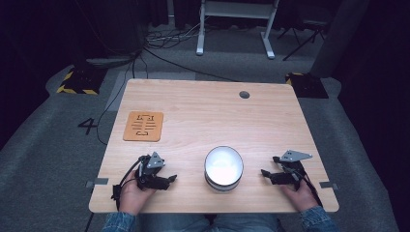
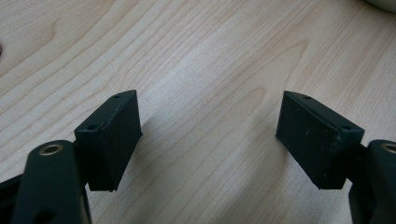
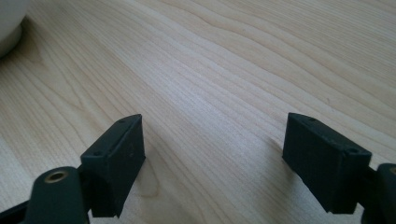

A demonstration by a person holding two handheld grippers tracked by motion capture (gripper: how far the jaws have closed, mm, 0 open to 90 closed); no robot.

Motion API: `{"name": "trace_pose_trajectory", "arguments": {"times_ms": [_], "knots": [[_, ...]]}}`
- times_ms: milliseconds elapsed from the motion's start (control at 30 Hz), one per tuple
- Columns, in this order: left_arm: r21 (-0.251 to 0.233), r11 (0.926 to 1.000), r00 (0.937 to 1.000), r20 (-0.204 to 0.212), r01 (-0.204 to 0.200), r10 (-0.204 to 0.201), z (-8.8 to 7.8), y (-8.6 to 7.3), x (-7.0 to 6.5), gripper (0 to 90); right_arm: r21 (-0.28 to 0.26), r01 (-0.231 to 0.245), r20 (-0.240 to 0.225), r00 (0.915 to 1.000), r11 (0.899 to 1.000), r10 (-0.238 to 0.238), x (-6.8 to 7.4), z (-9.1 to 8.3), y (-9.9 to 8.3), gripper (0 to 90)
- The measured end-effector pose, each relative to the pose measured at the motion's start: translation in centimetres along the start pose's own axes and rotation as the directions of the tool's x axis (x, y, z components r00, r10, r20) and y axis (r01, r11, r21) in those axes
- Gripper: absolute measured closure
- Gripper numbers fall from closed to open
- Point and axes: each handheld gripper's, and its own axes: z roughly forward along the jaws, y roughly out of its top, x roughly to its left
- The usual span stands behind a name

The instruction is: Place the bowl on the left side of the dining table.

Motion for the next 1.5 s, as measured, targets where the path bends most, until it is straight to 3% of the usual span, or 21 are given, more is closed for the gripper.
{"name": "trace_pose_trajectory", "arguments": {"times_ms": [967,1167,1200,1233,1267,1367,1500], "knots": [[-0.009,0.9999,1.0,0.003,0.005,-0.005,0.0,0.0,0.1,22.2,0.003,0.004,0.003,1.0,1.0,-0.004,0.0,0.0,0.0,21.0],[-0.011,0.999,0.999,0.011,0.043,-0.042,-0.2,0.1,0.5,25.3,0.0,0.0,0.0,1.0,1.0,0.0,0.0,0.0,0.0,21.0],[-0.022,0.9967,0.9966,0.025,0.079,-0.078,-0.3,0.1,0.6,25.0,0.0,0.0,0.0,1.0,1.0,0.0,0.0,0.0,0.0,21.0],[-0.022,0.9967,0.9966,0.025,0.079,-0.078,-0.3,0.1,0.6,24.0,0.0,0.0,0.0,1.0,1.0,0.0,0.0,0.0,0.0,21.0],[-0.03,0.9958,0.9949,0.054,0.087,-0.085,-0.4,0.3,0.6,23.1,0.0,0.0,0.0,1.0,1.0,0.0,0.0,0.0,0.0,21.0],[-0.054,0.9946,0.9945,0.062,0.088,-0.085,-0.7,0.4,0.4,21.5,0.0,0.001,0.0,1.0,1.0,-0.001,0.0,0.0,0.0,21.0],[-0.142,0.988,0.9973,0.049,0.062,-0.055,-1.9,1.0,-0.1,21.9,0.002,0.006,0.003,1.0,1.0,-0.006,0.0,0.0,0.0,21.0]]}}
